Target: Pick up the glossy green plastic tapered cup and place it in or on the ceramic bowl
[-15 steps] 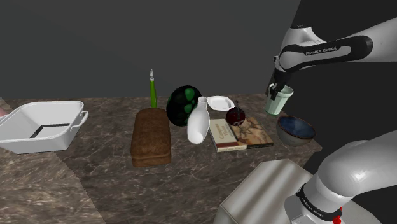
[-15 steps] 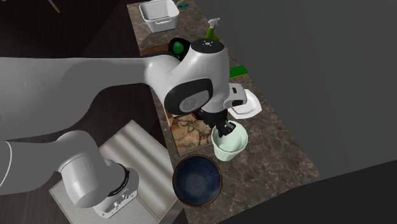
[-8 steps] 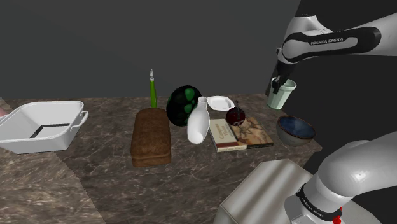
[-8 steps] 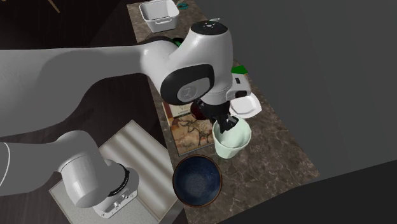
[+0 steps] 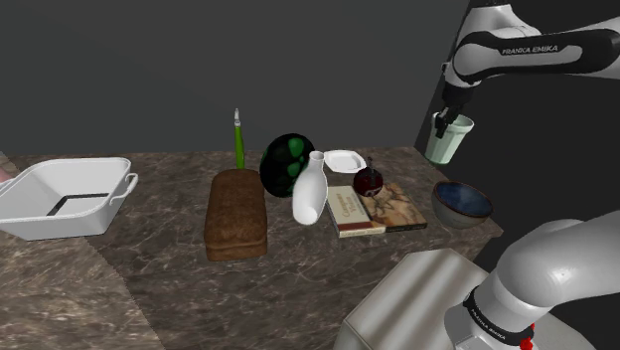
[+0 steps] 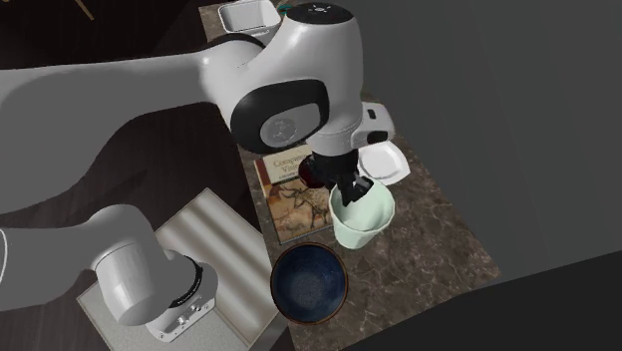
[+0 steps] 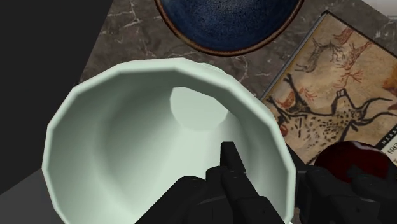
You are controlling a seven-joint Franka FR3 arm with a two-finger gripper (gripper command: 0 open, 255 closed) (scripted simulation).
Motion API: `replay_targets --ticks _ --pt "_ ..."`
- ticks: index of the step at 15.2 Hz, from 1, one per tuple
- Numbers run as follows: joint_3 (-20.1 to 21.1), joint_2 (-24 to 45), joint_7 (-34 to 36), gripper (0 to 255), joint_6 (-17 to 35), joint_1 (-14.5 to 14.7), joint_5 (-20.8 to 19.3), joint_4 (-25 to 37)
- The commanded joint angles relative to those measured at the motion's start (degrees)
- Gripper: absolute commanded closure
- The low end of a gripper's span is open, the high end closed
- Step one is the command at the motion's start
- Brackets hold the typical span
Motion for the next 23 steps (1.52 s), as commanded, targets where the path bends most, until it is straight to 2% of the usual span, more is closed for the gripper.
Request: replay_targets --ticks 1,10,23 --pt "0.0 -3.9 -0.6 255 -1.9 -0.7 -0.6 -1.9" --pt "-0.3 -23.3 -5.9 255 -13.9 -4.9 -3.6 -8.3" --pt "-2.4 -25.3 -4.3 255 -5.2 -5.8 -5.8 -19.1"
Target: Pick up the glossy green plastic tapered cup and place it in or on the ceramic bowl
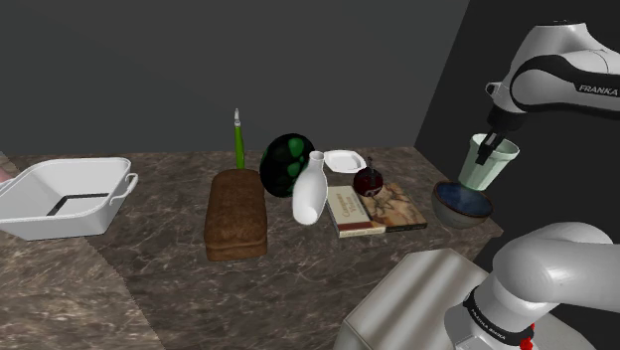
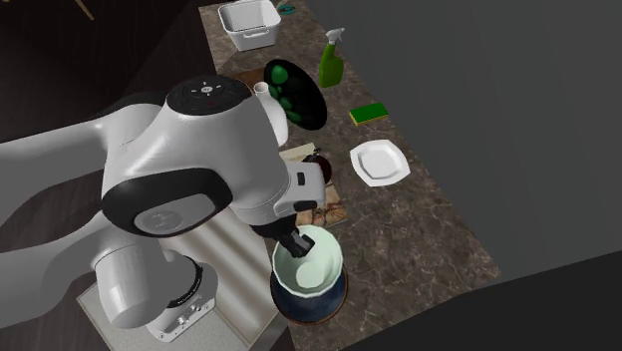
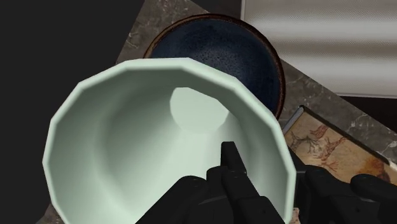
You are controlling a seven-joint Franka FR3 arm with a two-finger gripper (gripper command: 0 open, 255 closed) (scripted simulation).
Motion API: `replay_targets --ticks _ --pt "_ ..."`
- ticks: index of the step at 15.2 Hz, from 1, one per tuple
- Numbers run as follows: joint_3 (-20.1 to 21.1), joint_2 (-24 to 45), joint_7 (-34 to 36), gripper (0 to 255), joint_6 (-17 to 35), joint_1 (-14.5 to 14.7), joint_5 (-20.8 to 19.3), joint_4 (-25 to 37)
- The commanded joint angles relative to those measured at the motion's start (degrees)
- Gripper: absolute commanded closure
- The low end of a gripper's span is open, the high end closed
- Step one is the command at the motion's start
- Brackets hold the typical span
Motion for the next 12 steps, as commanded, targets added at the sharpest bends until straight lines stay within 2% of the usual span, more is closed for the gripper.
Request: replay_targets --ticks 1,9,12 --pt "-0.6 -0.1 0.1 255 1.6 -0.2 -0.6 -1.6" --pt "-2.2 -0.1 1.2 255 7.7 -1.0 -2.5 -7.7" --pt "-2.2 -0.1 1.2 255 7.7 -1.0 -2.5 -7.7"
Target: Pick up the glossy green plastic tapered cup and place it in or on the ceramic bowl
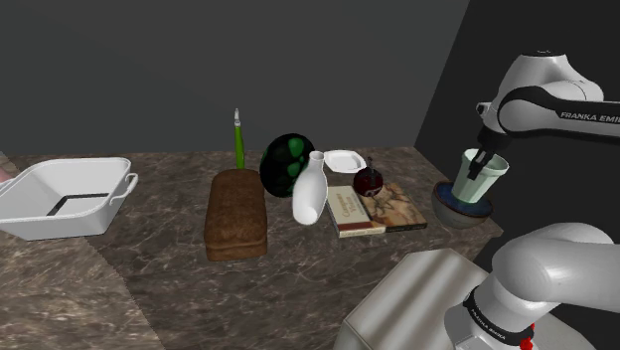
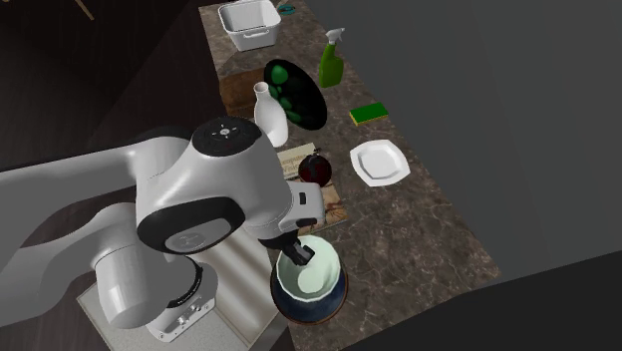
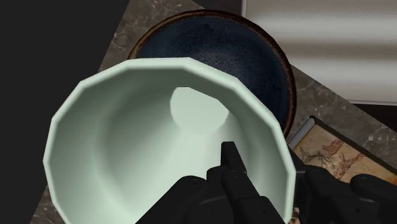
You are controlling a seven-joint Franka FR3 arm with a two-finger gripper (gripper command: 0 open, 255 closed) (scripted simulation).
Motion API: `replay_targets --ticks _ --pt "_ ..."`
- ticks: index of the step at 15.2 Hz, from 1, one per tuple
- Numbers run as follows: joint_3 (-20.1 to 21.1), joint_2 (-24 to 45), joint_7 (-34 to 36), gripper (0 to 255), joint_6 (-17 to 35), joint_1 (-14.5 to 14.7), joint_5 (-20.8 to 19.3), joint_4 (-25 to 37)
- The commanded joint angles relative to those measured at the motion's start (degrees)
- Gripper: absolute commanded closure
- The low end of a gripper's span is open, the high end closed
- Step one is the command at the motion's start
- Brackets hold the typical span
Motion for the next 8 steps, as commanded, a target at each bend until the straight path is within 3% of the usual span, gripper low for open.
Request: replay_targets --ticks 1,5,6,8 --pt "0.0 0.0 0.0 255 0.1 0.0 0.0 -0.1" --pt "0.0 0.0 0.0 255 0.1 0.0 0.0 -0.1" --pt "0.0 0.0 0.0 0 0.1 0.0 0.0 -0.1" --pt "0.0 0.0 0.0 0 0.1 0.0 0.0 -0.1"
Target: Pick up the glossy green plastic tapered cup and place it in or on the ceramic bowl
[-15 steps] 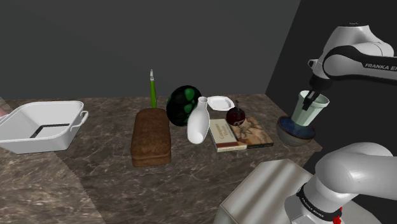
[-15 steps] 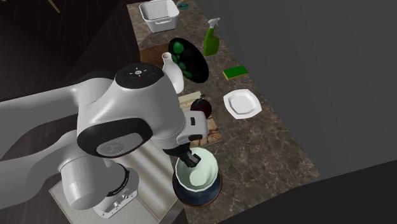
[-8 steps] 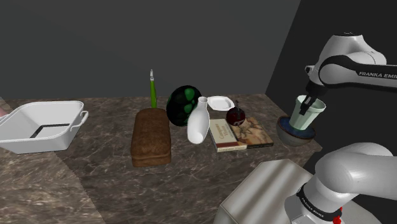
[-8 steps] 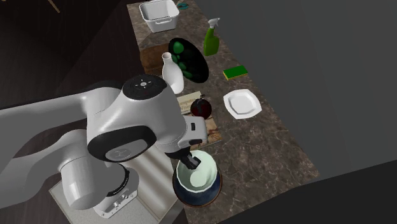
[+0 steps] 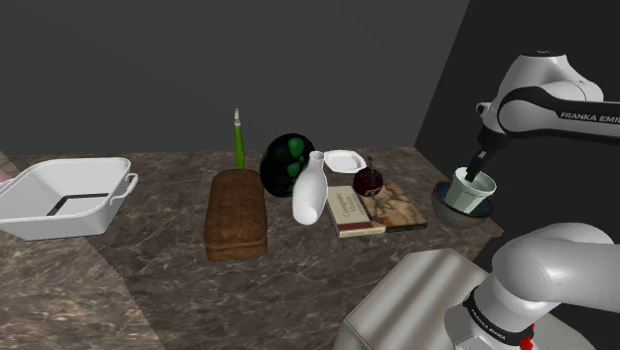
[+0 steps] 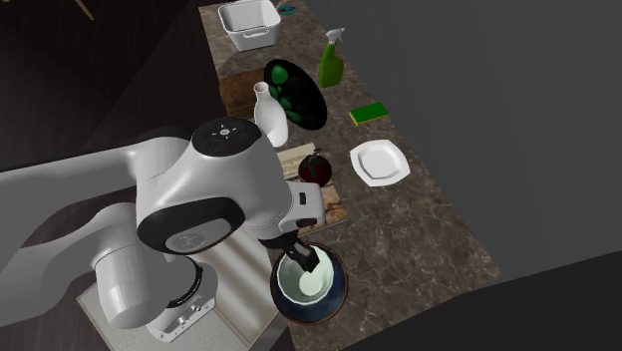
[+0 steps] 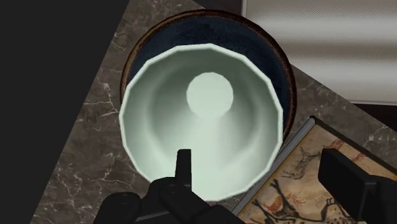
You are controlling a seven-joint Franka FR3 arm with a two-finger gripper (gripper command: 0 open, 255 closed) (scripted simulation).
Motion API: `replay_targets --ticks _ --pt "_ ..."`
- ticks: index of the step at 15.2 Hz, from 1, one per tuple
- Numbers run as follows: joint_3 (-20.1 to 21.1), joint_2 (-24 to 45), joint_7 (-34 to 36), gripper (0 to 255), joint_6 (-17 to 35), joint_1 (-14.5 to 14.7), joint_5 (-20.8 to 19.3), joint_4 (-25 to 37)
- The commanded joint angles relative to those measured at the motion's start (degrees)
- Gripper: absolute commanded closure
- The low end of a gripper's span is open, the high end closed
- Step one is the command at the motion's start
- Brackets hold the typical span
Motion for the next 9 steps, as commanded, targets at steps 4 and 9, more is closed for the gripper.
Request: replay_targets --ticks 4,9 --pt "0.8 -0.5 -0.1 0 -2.1 0.3 0.8 1.6" --pt "2.8 -1.1 -0.4 0 -7.5 1.1 2.7 6.3"
